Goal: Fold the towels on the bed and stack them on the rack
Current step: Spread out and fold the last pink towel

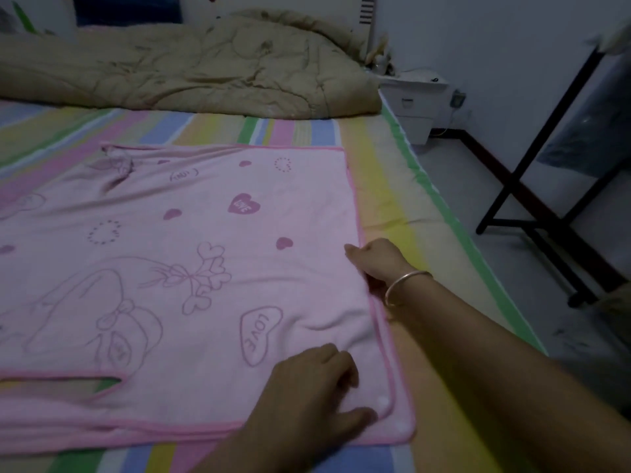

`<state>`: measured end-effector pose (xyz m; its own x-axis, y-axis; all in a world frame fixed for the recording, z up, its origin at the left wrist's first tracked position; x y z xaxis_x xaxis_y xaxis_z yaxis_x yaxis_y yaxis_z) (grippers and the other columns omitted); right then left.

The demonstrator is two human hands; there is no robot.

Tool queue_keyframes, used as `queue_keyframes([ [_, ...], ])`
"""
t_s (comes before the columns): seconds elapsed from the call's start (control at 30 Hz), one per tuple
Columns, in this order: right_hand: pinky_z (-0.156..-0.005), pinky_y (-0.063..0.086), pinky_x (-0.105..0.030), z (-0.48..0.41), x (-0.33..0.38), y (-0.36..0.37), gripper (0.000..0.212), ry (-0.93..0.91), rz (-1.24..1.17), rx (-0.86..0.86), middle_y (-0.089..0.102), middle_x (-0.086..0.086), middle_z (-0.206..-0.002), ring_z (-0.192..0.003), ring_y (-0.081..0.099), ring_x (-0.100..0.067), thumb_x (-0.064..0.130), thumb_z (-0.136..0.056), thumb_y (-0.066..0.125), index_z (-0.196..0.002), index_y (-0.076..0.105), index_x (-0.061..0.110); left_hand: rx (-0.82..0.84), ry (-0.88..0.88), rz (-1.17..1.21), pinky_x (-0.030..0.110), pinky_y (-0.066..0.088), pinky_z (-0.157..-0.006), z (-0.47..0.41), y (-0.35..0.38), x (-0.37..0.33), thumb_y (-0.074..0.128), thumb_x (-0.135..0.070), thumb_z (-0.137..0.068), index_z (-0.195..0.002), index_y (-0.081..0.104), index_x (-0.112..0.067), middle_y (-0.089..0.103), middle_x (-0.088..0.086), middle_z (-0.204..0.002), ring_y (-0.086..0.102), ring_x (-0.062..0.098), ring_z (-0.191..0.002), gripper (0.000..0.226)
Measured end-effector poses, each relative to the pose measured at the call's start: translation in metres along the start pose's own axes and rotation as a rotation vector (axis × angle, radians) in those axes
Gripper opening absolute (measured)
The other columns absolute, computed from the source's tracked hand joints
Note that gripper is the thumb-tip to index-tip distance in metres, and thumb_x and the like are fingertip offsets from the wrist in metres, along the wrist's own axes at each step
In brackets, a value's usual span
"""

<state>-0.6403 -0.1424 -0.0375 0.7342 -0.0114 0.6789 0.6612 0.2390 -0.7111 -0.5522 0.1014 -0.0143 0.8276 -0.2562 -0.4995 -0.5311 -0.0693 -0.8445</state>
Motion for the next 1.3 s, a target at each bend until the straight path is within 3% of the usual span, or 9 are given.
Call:
queue_keyframes([
  [0.23,-0.074,0.044,-0.032,0.05,-0.009,0.004,0.035,-0.083,0.14,-0.024,0.064,-0.012,-0.087,-0.088,0.061,-0.029,0.043,-0.087,0.06,-0.084,0.062,0.008,-0.086,0.076,-0.13,0.034,0.049,-0.058,0.012,0.013,-0.01,0.058,-0.037,-0.08,-0.083,0.059,-0.027,0.055,-0.009,-0.081,0.054,0.012,-0.074,0.01],
  [0.37,-0.075,0.043,-0.031,0.065,-0.015,-0.019,0.031,-0.137,0.16,-0.15,0.068,-0.014,-0.101,-0.097,0.062,-0.034,0.034,-0.09,0.058,-0.096,0.066,0.005,-0.021,0.143,-0.046,0.03,0.049,-0.066,0.014,0.019,-0.022,0.052,-0.037,-0.081,-0.088,0.064,-0.025,0.06,-0.007,-0.085,0.056,0.013,-0.08,0.018],
  [0.5,-0.066,0.04,-0.029,0.074,-0.035,-0.024,0.029,-0.128,0.285,-0.155,0.067,-0.012,-0.093,-0.088,0.061,-0.032,0.04,-0.09,0.059,-0.086,0.059,0.011,-0.014,0.133,-0.037,0.029,0.046,-0.072,0.017,0.024,-0.028,0.054,-0.033,-0.085,-0.093,0.064,-0.024,0.061,-0.005,-0.091,0.055,0.014,-0.086,0.016],
  [0.77,-0.086,0.043,-0.04,0.095,0.0,-0.001,0.061,-0.372,0.76,-0.485,0.048,-0.012,-0.129,-0.112,0.048,-0.031,0.018,-0.085,0.061,-0.14,0.036,0.014,0.047,0.087,0.078,0.021,0.044,-0.071,0.024,0.004,-0.005,0.059,-0.043,-0.084,-0.099,0.065,-0.027,0.061,-0.008,-0.091,0.054,0.003,-0.078,0.023],
  [0.9,-0.115,0.022,-0.043,0.116,0.035,0.059,0.064,-0.592,0.569,-0.138,0.026,-0.011,-0.154,-0.143,0.019,-0.031,0.047,-0.091,0.035,-0.148,0.028,0.02,-0.243,-0.134,0.063,0.025,0.048,-0.071,0.054,-0.045,0.065,0.047,-0.037,-0.081,-0.092,0.066,-0.028,0.064,-0.012,-0.085,0.057,0.002,-0.075,0.024],
  [1.07,-0.119,-0.005,-0.044,0.203,0.101,0.156,0.09,-0.916,0.558,0.311,-0.002,-0.005,-0.161,-0.148,-0.007,-0.022,0.074,-0.078,-0.008,-0.153,0.009,0.027,-0.476,-0.475,-0.124,0.03,0.053,-0.076,0.134,-0.122,0.166,0.045,-0.017,-0.07,-0.087,0.071,-0.023,0.071,-0.009,-0.085,0.067,0.015,-0.082,0.031],
  [1.13,-0.118,0.009,-0.048,0.231,0.124,0.179,0.084,-1.017,0.566,0.42,0.023,-0.006,-0.157,-0.145,0.016,-0.024,0.071,-0.083,-0.004,-0.146,0.032,0.028,-0.492,-0.609,-0.182,0.031,0.053,-0.076,0.17,-0.149,0.196,0.046,-0.013,-0.069,-0.085,0.071,-0.026,0.072,-0.009,-0.084,0.068,0.016,-0.081,0.032],
  [1.2,-0.098,0.043,-0.043,0.235,0.155,0.185,0.068,-1.031,0.405,0.423,0.063,-0.005,-0.12,-0.114,0.054,-0.027,0.065,-0.091,0.016,-0.111,0.065,0.021,-0.513,-0.735,-0.217,0.032,0.053,-0.075,0.2,-0.173,0.221,0.053,-0.007,-0.074,-0.081,0.067,-0.033,0.071,-0.011,-0.082,0.068,0.015,-0.078,0.031],
  [1.3,-0.078,0.05,-0.036,0.204,0.208,0.19,0.049,-0.949,0.255,0.292,0.072,0.001,-0.094,-0.09,0.064,-0.022,0.054,-0.09,0.036,-0.095,0.068,0.018,-0.633,-0.855,-0.251,0.036,0.051,-0.076,0.222,-0.206,0.254,0.057,-0.002,-0.08,-0.087,0.067,-0.029,0.071,-0.004,-0.089,0.067,0.024,-0.084,0.03],
])
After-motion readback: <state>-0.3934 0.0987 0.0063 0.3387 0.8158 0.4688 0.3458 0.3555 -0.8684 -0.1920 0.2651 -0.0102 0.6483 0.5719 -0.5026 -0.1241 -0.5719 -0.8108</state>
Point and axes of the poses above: each hand's wrist, its own z-axis away from the middle knuckle, its own y-axis out of the palm, x = y × z, the point moved 4 cm from there along -z, towards the middle knuckle
